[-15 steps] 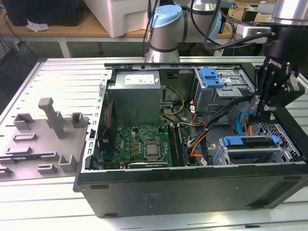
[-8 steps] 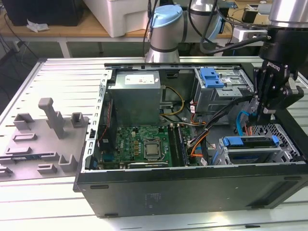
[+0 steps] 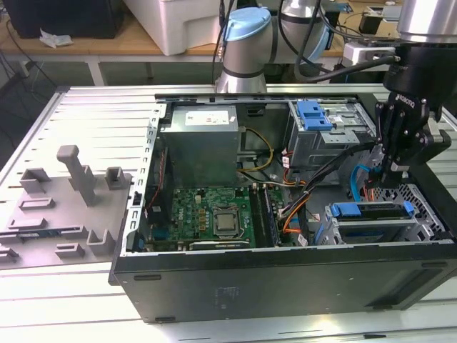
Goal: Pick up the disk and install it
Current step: 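Insert the first disk wire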
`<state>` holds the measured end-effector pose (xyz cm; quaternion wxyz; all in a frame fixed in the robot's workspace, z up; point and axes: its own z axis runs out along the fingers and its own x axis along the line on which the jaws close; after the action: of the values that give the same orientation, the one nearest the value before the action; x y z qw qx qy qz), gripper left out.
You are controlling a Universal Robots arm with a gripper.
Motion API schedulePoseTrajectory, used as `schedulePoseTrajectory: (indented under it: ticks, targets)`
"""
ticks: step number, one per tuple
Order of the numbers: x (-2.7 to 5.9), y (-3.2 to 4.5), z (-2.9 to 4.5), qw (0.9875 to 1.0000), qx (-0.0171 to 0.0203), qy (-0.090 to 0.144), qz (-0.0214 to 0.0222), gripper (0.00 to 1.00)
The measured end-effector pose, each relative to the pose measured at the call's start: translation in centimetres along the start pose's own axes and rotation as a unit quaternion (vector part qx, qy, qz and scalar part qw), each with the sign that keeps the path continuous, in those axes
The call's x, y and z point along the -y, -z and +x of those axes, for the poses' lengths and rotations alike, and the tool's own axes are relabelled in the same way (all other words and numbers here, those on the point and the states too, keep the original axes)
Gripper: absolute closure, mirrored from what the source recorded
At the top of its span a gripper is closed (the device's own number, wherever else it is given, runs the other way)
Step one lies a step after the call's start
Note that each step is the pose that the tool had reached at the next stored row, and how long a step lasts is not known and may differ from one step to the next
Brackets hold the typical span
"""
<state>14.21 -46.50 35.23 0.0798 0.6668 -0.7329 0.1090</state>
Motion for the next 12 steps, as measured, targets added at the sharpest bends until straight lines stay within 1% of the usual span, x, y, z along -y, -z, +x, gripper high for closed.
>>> schedulePoseTrajectory:
  ticks: [2, 5, 12]
  targets:
    - [0.01, -0.02, 0.08, 1.0000, 0.0000, 0.000, 0.0000, 0.83]
    - [0.04, -0.13, 0.46, 1.0000, 0.0003, 0.000, 0.0000, 0.83]
    - [-0.06, -0.16, 0.61, 1.0000, 0.0003, 0.000, -0.0003, 0.83]
